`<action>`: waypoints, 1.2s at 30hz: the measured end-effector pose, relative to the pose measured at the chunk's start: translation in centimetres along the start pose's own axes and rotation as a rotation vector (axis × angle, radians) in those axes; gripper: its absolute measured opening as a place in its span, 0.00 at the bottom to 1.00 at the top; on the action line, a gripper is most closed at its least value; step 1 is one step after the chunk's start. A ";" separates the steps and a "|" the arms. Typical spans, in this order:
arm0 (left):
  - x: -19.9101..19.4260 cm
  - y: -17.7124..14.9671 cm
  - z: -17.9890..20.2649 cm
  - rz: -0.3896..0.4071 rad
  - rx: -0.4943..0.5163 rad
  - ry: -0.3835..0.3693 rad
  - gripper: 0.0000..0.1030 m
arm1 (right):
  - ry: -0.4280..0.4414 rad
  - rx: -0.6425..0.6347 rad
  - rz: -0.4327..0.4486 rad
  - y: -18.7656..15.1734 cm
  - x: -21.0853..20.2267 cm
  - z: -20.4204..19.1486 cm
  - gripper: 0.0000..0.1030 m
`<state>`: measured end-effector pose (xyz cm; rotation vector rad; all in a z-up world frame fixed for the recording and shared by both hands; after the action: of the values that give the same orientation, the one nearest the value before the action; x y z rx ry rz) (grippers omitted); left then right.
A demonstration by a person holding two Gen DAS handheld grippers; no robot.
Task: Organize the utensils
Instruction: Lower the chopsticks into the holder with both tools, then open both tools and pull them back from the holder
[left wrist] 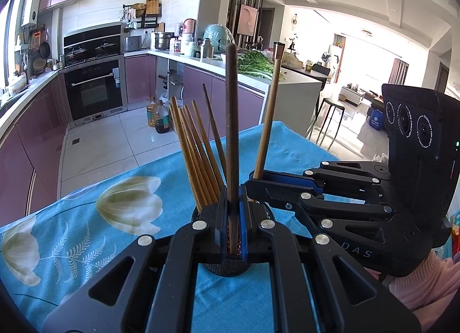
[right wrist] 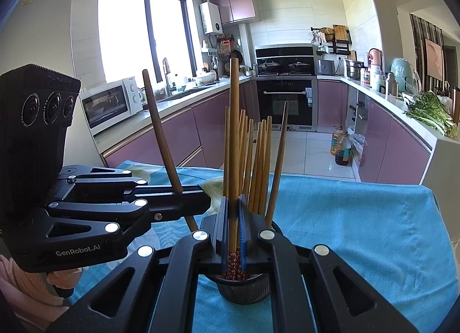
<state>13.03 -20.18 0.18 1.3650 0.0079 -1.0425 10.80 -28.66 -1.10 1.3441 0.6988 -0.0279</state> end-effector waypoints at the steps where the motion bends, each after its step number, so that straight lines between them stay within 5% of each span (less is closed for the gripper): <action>1: 0.0 0.0 0.0 0.000 0.000 0.000 0.07 | 0.001 0.000 -0.002 -0.1 0.1 0.0 0.05; 36: 5.5 0.2 -3.5 -0.069 -0.043 0.074 0.11 | 0.034 0.078 -0.046 -1.0 2.6 1.8 0.07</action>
<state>18.26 -20.73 -3.67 1.3717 0.1325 -1.0424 13.26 -29.56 -3.06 1.4056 0.7642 -0.0699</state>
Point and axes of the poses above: each gripper's, at about its wrist camera, not at the fingertips, and x roughly the way its jaws point, z to its right, y to its top, the point moved 7 cm from there along x, roughly the way its jaws point, and after that the axes turned 12 degrees about -x, right-handed, at the moved point
